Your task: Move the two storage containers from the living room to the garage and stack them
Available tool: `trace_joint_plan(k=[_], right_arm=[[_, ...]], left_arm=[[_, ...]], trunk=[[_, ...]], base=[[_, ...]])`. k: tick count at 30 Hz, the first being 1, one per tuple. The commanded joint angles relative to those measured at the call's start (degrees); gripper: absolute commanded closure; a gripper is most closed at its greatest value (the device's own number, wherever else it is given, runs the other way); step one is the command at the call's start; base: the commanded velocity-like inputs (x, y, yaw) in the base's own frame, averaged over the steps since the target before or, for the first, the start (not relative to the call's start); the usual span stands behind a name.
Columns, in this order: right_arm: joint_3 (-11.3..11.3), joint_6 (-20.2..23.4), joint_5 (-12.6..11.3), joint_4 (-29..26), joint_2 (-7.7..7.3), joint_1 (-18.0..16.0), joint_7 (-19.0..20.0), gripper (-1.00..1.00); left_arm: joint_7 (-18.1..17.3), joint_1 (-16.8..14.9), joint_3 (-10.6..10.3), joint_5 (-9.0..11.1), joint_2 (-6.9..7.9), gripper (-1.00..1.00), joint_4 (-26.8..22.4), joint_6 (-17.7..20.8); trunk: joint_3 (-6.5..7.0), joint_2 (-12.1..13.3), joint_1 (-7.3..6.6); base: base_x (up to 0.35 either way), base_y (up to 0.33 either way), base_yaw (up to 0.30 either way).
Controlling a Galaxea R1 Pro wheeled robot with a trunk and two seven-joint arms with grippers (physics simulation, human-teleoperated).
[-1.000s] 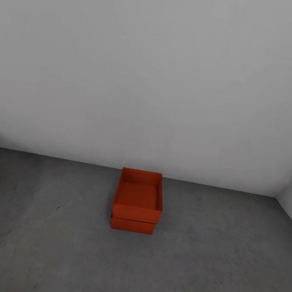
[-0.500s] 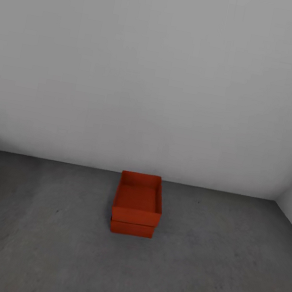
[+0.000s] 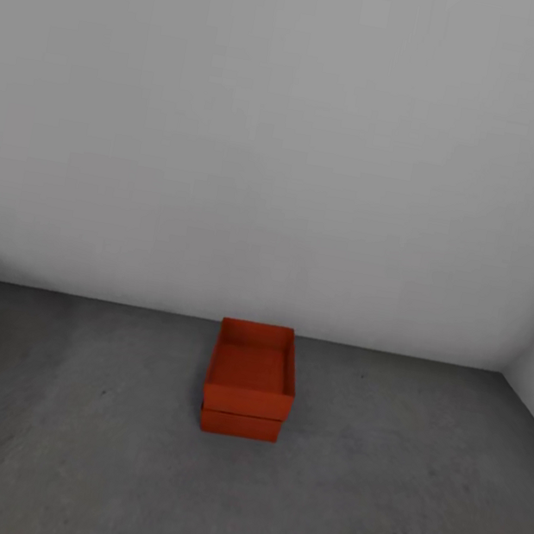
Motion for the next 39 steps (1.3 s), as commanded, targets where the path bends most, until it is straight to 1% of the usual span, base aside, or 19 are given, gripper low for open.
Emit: trace_joint_plan(k=[1,39], right_arm=[[0.3,-0.4,0.0,0.2,-0.01,-0.1,0.1,-1.0],[0.3,-0.3,0.0,0.2,-0.01,-0.1,0.1,-1.0]], left_arm=[[0.2,0.0,-0.5,0.5,0.0,-1.0,0.0,-0.1],[0.2,0.0,-0.5,0.5,0.0,-1.0,0.0,-0.1]], trunk=[[0.03,0.0,0.01],[3.45,0.0,0.01]], base=[[0.0,0.0,0.0],[0.0,0.0,0.0]])
